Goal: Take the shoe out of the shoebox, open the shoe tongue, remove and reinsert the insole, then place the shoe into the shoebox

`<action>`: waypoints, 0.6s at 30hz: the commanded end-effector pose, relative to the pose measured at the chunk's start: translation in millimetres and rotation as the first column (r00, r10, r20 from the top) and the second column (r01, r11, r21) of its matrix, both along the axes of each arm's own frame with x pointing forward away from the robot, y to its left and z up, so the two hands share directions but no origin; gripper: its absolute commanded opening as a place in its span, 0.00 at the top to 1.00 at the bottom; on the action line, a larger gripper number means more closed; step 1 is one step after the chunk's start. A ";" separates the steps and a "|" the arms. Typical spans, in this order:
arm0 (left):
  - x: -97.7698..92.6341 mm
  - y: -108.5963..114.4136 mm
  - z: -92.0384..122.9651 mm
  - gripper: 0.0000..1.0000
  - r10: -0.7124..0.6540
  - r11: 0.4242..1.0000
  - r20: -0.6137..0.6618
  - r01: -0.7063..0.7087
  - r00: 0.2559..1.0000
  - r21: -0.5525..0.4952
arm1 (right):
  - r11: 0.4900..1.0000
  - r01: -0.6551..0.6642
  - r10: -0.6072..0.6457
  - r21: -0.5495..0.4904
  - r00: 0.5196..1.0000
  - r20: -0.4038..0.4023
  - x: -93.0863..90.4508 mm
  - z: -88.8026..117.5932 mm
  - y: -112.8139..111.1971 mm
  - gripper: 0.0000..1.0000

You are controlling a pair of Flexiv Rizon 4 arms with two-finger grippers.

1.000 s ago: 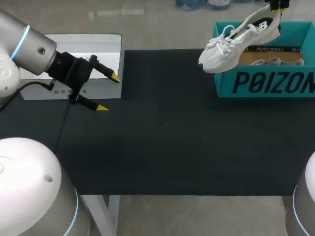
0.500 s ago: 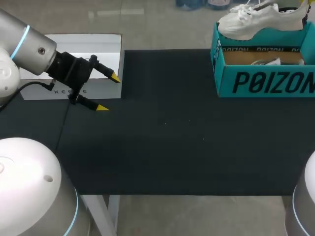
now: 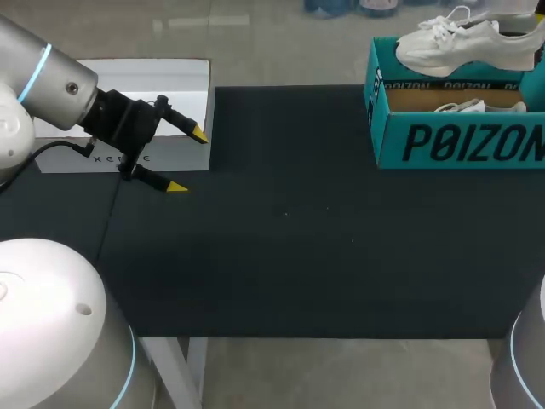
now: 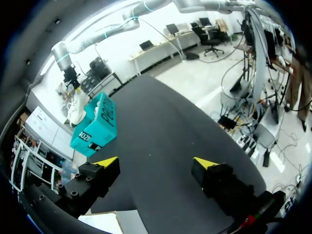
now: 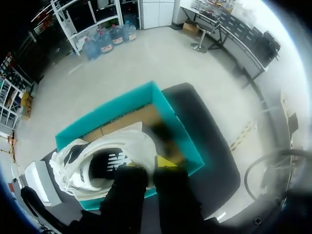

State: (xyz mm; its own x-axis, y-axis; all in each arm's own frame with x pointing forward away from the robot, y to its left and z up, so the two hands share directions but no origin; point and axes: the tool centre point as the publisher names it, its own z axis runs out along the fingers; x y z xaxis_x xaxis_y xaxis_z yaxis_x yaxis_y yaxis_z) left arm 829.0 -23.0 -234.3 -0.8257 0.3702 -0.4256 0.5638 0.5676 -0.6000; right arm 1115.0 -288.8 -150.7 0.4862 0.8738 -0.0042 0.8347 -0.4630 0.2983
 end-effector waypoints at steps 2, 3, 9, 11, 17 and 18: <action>0.0 -0.2 0.1 0.00 -0.001 1.000 0.000 0.001 1.000 0.004 | 0.999 -0.042 0.042 -0.008 0.998 0.040 4.8 -19.9 -4.8 1.00; 0.0 -0.2 0.1 0.00 -0.001 1.000 0.000 0.001 1.000 0.004 | 0.999 -0.039 0.040 -0.017 0.998 0.042 5.9 -21.5 -5.7 1.00; 0.0 -0.2 0.1 0.00 -0.001 1.000 0.000 0.001 1.000 0.004 | 0.997 -0.082 0.082 -0.003 0.995 0.050 20.5 -39.3 -13.7 1.00; 0.0 -0.2 0.1 0.00 -0.001 1.000 0.000 0.001 1.000 0.004 | 0.995 -0.095 0.095 0.007 0.994 0.051 25.6 -47.7 -15.8 1.00; 0.0 -0.2 0.1 0.00 -0.001 1.000 0.000 0.001 1.000 0.004 | 0.994 -0.104 0.103 0.017 0.994 0.026 46.8 -62.4 -18.2 1.00; 0.0 -0.2 0.1 0.00 -0.001 1.000 0.000 0.001 1.000 0.004 | 0.994 -0.104 0.104 0.015 0.994 0.025 50.8 -64.8 -18.2 1.00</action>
